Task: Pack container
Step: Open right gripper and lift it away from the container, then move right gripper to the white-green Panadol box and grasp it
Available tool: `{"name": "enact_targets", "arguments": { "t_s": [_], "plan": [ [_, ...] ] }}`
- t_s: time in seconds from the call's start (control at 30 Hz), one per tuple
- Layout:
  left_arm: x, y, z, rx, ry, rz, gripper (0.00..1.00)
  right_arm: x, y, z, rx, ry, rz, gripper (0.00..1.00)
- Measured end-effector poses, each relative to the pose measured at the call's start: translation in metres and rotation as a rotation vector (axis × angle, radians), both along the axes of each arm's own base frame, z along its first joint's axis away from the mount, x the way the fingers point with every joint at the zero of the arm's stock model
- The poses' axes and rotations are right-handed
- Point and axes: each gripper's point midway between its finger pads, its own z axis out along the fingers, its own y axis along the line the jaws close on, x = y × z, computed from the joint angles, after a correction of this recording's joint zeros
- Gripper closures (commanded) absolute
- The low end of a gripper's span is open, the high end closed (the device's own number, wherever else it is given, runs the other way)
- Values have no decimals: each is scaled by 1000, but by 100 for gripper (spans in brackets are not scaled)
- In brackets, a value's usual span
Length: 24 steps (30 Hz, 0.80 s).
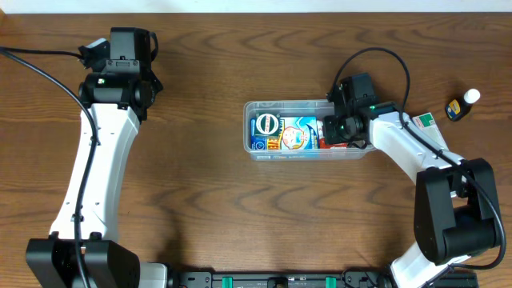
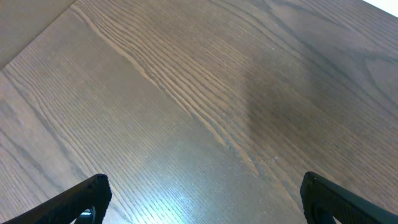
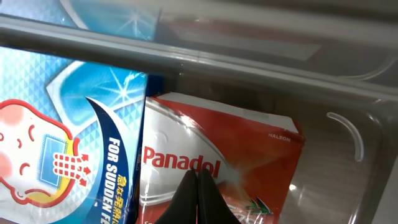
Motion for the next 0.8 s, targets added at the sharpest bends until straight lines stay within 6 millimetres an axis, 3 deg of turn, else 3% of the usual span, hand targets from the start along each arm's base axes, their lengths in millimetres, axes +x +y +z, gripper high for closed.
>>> {"name": "enact_targets", "arguments": {
  "t_s": [0.1,0.2,0.27,0.43,0.53,0.6,0.7,0.8],
  "plan": [
    [0,0,0,0,0,0,2,2,0,7,1,-6,0,97],
    [0,0,0,0,0,0,2,6,1,28,5,-25,0,93],
    [0,0,0,0,0,0,2,10,2,51,14,-58,-1,91],
    [0,0,0,0,0,0,2,14,-11,137,38,-213,-34,85],
    [0,0,0,0,0,0,2,7,-49,172,1,-276,-126,85],
    [0,0,0,0,0,0,2,-1,-84,181,-47,-279,-212,79],
    [0,0,0,0,0,0,2,-18,-139,176,-127,-222,-325,47],
    [0,0,0,0,0,0,2,-33,-180,167,-173,-156,-413,21]
  ]
}}
